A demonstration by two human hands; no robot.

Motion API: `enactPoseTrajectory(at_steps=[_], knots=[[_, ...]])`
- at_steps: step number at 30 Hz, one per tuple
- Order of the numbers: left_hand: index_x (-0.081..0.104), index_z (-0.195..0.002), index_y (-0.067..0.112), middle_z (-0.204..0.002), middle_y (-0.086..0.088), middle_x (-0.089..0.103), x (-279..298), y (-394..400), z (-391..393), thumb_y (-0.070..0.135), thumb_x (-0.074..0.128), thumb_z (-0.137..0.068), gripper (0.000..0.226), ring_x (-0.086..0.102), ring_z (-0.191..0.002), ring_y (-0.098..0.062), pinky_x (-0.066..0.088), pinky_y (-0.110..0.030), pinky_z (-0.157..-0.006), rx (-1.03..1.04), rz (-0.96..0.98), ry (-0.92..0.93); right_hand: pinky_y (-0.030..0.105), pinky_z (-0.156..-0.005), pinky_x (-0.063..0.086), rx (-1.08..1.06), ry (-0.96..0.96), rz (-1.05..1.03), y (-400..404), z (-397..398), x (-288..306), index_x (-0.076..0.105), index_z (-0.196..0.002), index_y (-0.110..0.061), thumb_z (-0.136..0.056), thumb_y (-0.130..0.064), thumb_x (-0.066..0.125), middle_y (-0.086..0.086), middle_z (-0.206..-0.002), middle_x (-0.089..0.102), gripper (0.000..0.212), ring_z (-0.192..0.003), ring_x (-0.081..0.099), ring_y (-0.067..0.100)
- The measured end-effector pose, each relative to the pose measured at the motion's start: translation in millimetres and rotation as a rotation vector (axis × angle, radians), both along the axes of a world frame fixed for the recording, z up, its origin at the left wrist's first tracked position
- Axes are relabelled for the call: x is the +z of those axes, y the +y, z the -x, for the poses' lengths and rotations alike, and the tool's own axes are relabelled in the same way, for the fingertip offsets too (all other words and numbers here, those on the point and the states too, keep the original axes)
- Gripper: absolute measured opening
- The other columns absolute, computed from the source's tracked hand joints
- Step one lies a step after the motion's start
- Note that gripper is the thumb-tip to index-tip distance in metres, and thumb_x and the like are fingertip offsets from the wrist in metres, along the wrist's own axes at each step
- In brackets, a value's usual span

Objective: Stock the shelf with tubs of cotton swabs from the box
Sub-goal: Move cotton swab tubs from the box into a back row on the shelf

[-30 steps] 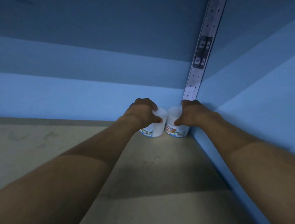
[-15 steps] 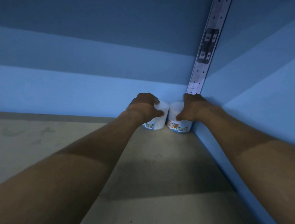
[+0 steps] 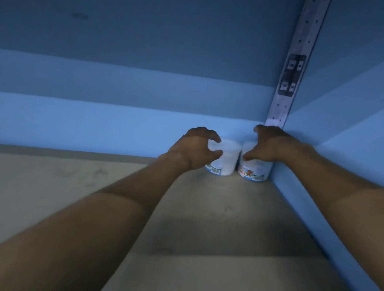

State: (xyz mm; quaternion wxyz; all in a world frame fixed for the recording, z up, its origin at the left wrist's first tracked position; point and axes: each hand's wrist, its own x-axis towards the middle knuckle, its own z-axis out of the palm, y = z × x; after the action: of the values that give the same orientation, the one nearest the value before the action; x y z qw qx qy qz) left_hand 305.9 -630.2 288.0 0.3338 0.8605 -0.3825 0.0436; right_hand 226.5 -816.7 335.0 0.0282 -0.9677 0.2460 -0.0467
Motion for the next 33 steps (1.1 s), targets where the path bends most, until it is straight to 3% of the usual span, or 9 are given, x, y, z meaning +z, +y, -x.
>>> enactPoseTrajectory(at_steps=[4,7,10,15,17,19,23,27,33], knots=[[0.069,-0.114,0.021,-0.118,0.003,0.064,29.2,73.7,28.5,0.03,0.069,-0.087,0.029,0.059,-0.096,-0.009,0.044,-0.018,-0.088,0.024,-0.039,-0.109,0.034,-0.101,0.046,0.179,-0.174,-0.082,61.5,2.5,17.1,0.053,-0.136,-0.024,-0.074,-0.041,0.081,0.008,-0.135,0.058,0.07,-0.121,0.056,0.025],[0.07,-0.107,0.024,-0.108,0.009,0.066,46.3,146.1,56.2,0.033,0.069,-0.086,0.023,0.051,-0.073,0.004,0.045,-0.016,-0.08,0.105,-0.05,-0.149,0.031,-0.091,0.047,0.382,-0.28,-0.158,132.5,13.0,20.1,0.062,-0.122,-0.028,-0.075,-0.037,0.082,0.0,-0.118,0.065,0.052,-0.101,0.06,0.017],[0.071,-0.097,0.027,-0.099,0.014,0.068,52.0,229.1,86.5,0.034,0.068,-0.085,0.014,0.052,-0.068,0.009,0.042,-0.009,-0.066,0.231,-0.073,-0.112,0.029,-0.081,0.042,0.569,-0.282,-0.226,214.5,34.4,21.5,0.065,-0.113,-0.034,-0.078,-0.034,0.08,-0.008,-0.108,0.067,0.037,-0.093,0.061,0.012],[0.074,-0.095,0.022,-0.092,0.009,0.073,35.9,373.7,153.1,0.032,0.071,-0.082,0.016,0.05,-0.057,0.016,0.037,-0.005,-0.062,0.447,-0.167,-0.088,0.028,-0.075,0.041,0.871,-0.246,-0.32,358.8,77.2,17.7,0.067,-0.103,-0.039,-0.077,-0.036,0.077,-0.018,-0.099,0.066,0.028,-0.082,0.058,-0.002],[0.073,-0.099,0.023,-0.095,0.009,0.072,26.0,426.6,185.2,0.034,0.071,-0.084,0.019,0.051,-0.059,0.014,0.036,0.0,-0.062,0.529,-0.235,-0.043,0.028,-0.075,0.041,0.978,-0.197,-0.338,412.3,93.1,8.3,0.067,-0.103,-0.038,-0.077,-0.037,0.077,-0.017,-0.098,0.066,0.028,-0.08,0.057,-0.004],[0.072,-0.102,0.024,-0.098,0.01,0.071,14.3,471.8,216.3,0.036,0.07,-0.084,0.022,0.055,-0.068,0.006,0.038,-0.001,-0.064,0.605,-0.273,0.018,0.028,-0.076,0.043,1.045,-0.099,-0.346,459.0,105.7,-5.6,0.067,-0.106,-0.038,-0.077,-0.038,0.077,-0.014,-0.099,0.067,0.03,-0.082,0.061,0.005],[0.07,-0.101,0.022,-0.098,0.008,0.069,-17.8,544.1,265.9,0.035,0.072,-0.082,0.024,0.062,-0.09,-0.01,0.05,-0.024,-0.078,0.75,-0.31,0.153,0.028,-0.076,0.044,1.148,0.037,-0.334,530.7,122.4,-41.4,0.068,-0.108,-0.033,-0.077,-0.031,0.079,-0.006,-0.102,0.07,0.032,-0.084,0.065,0.016],[0.068,-0.103,0.024,-0.101,0.009,0.066,-54.7,591.7,302.1,0.037,0.071,-0.084,0.023,0.061,-0.092,-0.009,0.045,-0.018,-0.072,0.857,-0.336,0.256,0.029,-0.077,0.043,1.199,0.138,-0.323,575.8,136.9,-77.5,0.068,-0.11,-0.031,-0.079,-0.031,0.08,-0.004,-0.103,0.069,0.033,-0.09,0.063,0.017],[0.067,-0.11,0.022,-0.108,0.003,0.067,-109.0,637.2,337.6,0.037,0.072,-0.084,0.031,0.062,-0.097,-0.017,0.052,-0.03,-0.081,0.95,-0.401,0.41,0.027,-0.074,0.044,1.235,0.286,-0.353,621.1,153.6,-132.3,0.065,-0.119,-0.029,-0.084,-0.029,0.079,-0.004,-0.108,0.064,0.038,-0.094,0.06,0.013]])
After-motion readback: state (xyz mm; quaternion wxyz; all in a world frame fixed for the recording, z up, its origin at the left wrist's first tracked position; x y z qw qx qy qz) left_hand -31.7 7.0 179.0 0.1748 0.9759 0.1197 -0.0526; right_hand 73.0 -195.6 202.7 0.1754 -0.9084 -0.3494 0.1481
